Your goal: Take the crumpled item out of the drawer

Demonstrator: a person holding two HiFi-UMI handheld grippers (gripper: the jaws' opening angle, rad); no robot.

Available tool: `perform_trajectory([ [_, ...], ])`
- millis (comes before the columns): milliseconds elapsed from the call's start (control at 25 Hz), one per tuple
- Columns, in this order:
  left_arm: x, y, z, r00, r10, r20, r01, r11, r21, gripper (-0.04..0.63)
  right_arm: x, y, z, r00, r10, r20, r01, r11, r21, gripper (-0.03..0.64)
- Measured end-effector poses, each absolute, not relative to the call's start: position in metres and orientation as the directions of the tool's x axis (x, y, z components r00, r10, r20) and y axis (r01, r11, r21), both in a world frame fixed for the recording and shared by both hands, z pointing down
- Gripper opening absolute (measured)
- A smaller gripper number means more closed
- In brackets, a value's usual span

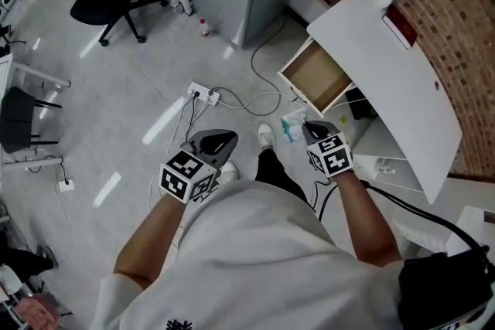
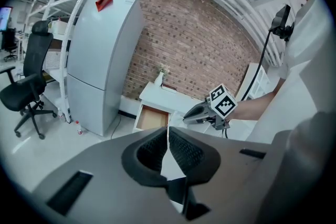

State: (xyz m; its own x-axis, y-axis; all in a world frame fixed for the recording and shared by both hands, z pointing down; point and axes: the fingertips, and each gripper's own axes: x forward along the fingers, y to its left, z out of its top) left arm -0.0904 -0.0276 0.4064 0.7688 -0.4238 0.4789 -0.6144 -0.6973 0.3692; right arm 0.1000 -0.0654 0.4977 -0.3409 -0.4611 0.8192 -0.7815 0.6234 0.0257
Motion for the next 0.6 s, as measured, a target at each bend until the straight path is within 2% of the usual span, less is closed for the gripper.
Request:
perform_trajectory([
  [600,-0.099,0.037,0.417,0.787,-0.378,0.487,-0.577,-0.730,0.366,0.028,0.069,0.023,0.459,-0.383,-0.505,0.774,-0.787,0.617,0.014,0.029],
])
